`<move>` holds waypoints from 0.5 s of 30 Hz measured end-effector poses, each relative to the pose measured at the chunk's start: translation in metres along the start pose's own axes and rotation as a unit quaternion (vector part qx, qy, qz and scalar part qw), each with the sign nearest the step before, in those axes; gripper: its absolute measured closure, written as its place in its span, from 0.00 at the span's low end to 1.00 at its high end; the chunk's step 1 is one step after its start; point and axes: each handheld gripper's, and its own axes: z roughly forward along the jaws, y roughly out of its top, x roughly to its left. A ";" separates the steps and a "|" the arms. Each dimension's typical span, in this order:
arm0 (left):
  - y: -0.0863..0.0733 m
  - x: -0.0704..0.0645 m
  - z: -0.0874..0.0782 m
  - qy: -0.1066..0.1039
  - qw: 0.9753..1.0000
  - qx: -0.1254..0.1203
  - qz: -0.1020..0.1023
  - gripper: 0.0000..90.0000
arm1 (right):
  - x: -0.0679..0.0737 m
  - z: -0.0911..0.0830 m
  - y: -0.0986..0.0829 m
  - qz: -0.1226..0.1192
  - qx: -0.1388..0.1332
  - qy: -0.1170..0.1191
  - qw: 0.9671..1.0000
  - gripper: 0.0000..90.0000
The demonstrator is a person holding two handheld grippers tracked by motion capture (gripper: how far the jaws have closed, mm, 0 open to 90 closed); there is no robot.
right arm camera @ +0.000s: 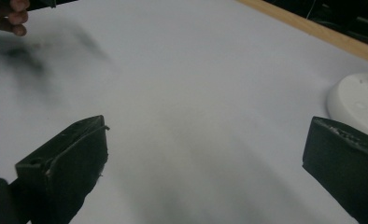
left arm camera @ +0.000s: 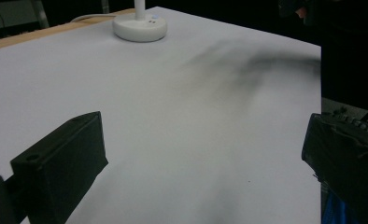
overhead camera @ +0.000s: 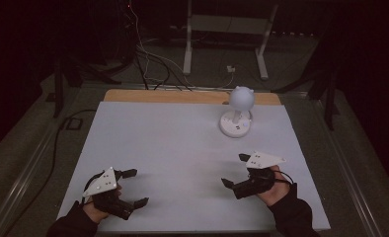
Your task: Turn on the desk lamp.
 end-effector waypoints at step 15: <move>0.000 0.000 0.001 -0.001 1.000 0.002 0.001 0.00 | -0.012 0.006 0.018 0.002 -0.003 -0.008 1.000 0.00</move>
